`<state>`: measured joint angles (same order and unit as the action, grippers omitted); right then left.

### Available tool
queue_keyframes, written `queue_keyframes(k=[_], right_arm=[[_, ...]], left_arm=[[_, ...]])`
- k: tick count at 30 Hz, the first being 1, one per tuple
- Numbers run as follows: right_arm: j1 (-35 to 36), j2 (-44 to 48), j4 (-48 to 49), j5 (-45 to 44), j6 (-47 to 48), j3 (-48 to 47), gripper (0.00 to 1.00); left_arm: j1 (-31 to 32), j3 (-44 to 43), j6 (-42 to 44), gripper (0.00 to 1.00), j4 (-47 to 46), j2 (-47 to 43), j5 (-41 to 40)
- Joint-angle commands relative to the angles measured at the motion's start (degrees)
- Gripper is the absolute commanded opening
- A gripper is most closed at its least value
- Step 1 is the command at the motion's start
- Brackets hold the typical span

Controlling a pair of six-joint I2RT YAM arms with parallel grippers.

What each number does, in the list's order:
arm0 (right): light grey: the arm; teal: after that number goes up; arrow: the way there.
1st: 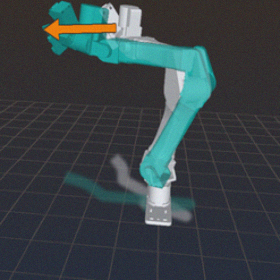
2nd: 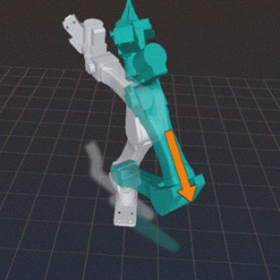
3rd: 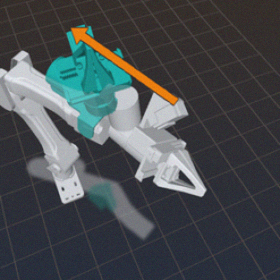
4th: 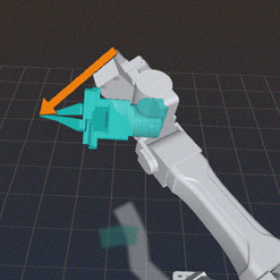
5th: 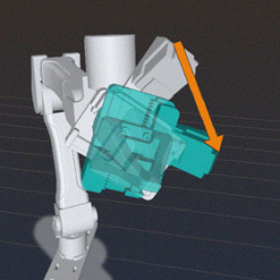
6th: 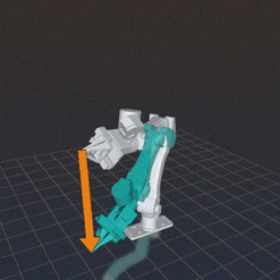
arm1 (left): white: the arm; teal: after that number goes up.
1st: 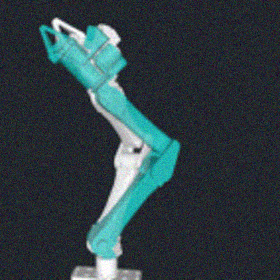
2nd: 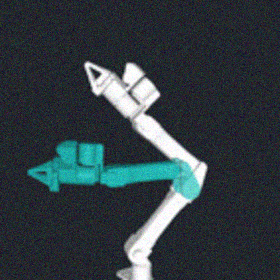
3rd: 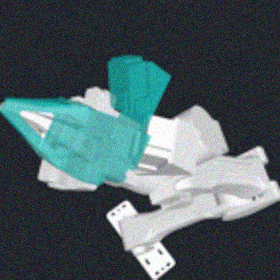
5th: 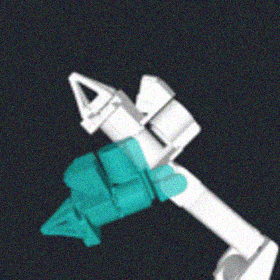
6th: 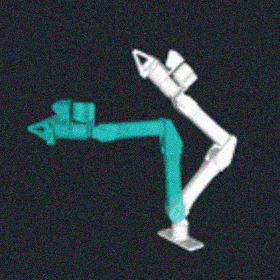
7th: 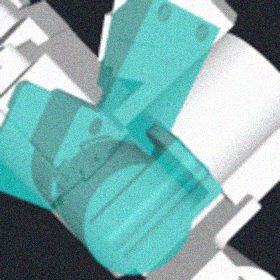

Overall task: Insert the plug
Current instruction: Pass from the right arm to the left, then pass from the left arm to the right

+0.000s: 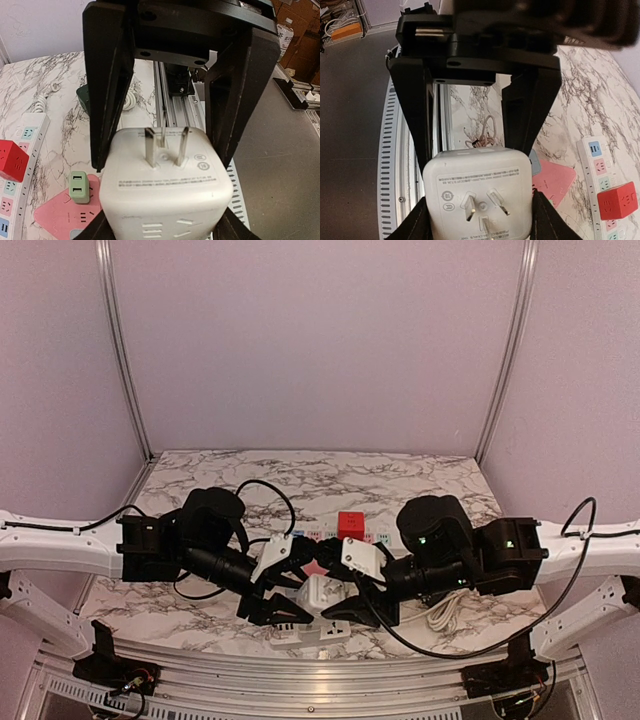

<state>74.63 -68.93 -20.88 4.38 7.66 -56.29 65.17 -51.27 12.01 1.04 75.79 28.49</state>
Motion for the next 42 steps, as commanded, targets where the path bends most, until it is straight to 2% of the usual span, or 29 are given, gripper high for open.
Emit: queue_keyframes(k=[1,3,6,9,14,17,18,20,25,33,42], right_arm=[[-0.25,-0.77,2.22,-0.29,-0.27,-0.4,0.3],[-0.72,-1.14,2.41,-0.12,-0.43,-0.47,0.3],[-1.51,-1.3,3.17,0.42,-0.7,-0.41,0.32],[-2.29,-1.08,4.09,0.37,-0.87,-0.31,0.41],[-2.72,-0.19,5.69,0.28,-1.52,0.02,0.63],[-3.31,1.21,7.3,0.61,-2.38,0.78,0.74],[-3.72,1.85,8.06,1.0,-2.76,1.27,0.83],[-4.79,3.85,9.68,2.0,-3.55,2.23,0.94],[-7.29,10.59,17.23,3.56,-5.26,7.44,0.97],[-7.32,20.61,38.82,2.79,-10.03,21.44,0.98],[-7.31,17.91,61.24,3.88,-15.42,29.16,0.99]], left_arm=[[-0.04,-1.93,0.2,0.45,1.55,0.62,0.52],[-0.04,-2.24,0.2,0.29,1.45,1.25,0.73],[-0.04,-1.99,-0.39,0.15,-0.18,2.24,1.15],[-0.08,-0.87,-1.74,0.01,-3.9,2.61,0.67],[-1.37,2.96,-4.9,0.0,-12.18,0.93,1.58],[-2.25,3.54,-5.86,0.0,-13.74,-0.01,2.29],[-2.5,3.69,-6.18,0.0,-14.28,-0.32,2.55],[-3.01,4.09,-6.87,0.0,-15.34,-1.2,3.18],[-4.99,6.24,-10.41,0.0,-20.54,-4.15,3.24],[-6.37,9.8,-20.06,0.0,-35.71,-6.45,3.71],[-6.36,14.44,-30.29,0.0,-57.62,-4.37,4.81]])
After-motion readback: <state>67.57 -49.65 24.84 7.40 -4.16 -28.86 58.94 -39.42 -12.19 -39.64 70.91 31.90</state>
